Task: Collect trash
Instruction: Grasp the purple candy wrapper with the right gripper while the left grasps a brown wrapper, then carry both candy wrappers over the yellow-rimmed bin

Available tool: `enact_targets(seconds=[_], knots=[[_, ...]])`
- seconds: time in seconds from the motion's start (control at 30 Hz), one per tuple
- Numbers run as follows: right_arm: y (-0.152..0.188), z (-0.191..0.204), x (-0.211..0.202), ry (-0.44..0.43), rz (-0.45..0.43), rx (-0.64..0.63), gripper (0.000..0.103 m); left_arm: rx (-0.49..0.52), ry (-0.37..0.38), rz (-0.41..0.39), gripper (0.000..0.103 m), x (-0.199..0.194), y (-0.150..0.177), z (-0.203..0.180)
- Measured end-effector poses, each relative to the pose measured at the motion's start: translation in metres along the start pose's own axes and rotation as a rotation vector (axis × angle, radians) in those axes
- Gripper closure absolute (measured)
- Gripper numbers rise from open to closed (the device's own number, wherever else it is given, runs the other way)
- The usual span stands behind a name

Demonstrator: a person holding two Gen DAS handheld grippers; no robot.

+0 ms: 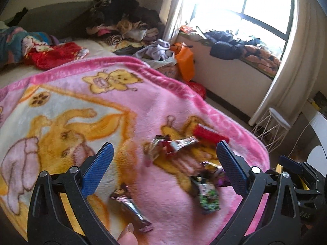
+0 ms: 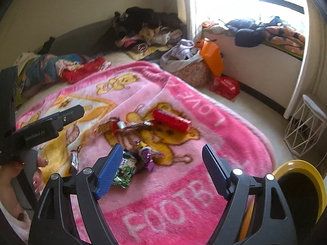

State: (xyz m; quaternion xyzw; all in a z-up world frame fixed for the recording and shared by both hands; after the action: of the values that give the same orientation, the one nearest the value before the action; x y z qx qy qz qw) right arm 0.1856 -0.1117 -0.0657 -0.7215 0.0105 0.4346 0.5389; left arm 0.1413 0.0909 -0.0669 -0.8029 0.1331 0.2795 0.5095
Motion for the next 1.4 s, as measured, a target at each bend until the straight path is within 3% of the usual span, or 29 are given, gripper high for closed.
enact_targets(seconds=[0.07,0.37,0.57,0.6,0.73,0.8,1.4], knots=[[0.000,0.006,0.015,-0.018,0.038,-0.012,0.030,-0.004,-0.004,0.024,0.011,0.007,0.002,0.006],[0.006,0.005,0.061,-0.076,0.155,0.063,0.051,0.004,-0.003,0.135,0.042,0.041,0.013,0.012],[0.016,0.005,0.078,-0.137,0.223,0.100,0.076,0.035,-0.010,0.178,0.053,0.061,0.017,0.011],[0.017,0.006,0.079,-0.140,0.228,0.095,0.085,0.039,-0.018,0.187,0.059,0.064,0.018,0.011],[0.022,0.011,0.074,-0.147,0.214,0.078,0.088,0.039,-0.029,0.215,0.087,0.074,0.021,0.013],[0.023,0.012,0.070,-0.147,0.203,0.076,0.089,0.043,-0.033,0.219,0.096,0.074,0.022,0.013],[0.026,0.004,0.013,-0.144,0.103,0.089,0.091,0.004,0.033,0.106,0.097,0.013,0.019,0.003]])
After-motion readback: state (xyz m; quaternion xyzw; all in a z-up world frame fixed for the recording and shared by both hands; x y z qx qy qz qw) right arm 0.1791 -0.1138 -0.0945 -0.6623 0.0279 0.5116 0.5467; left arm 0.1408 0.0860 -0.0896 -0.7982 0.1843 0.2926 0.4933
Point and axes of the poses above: each gripper's, at about its wrist camera, not at the fingertips, and x roughly the way its jaws point, z to its left, y to its underside, the point moved 3 cm from there along x, roughly the way its jaws point, and after that the axes turned 8 degrees about -x, right-handed, at the moved point
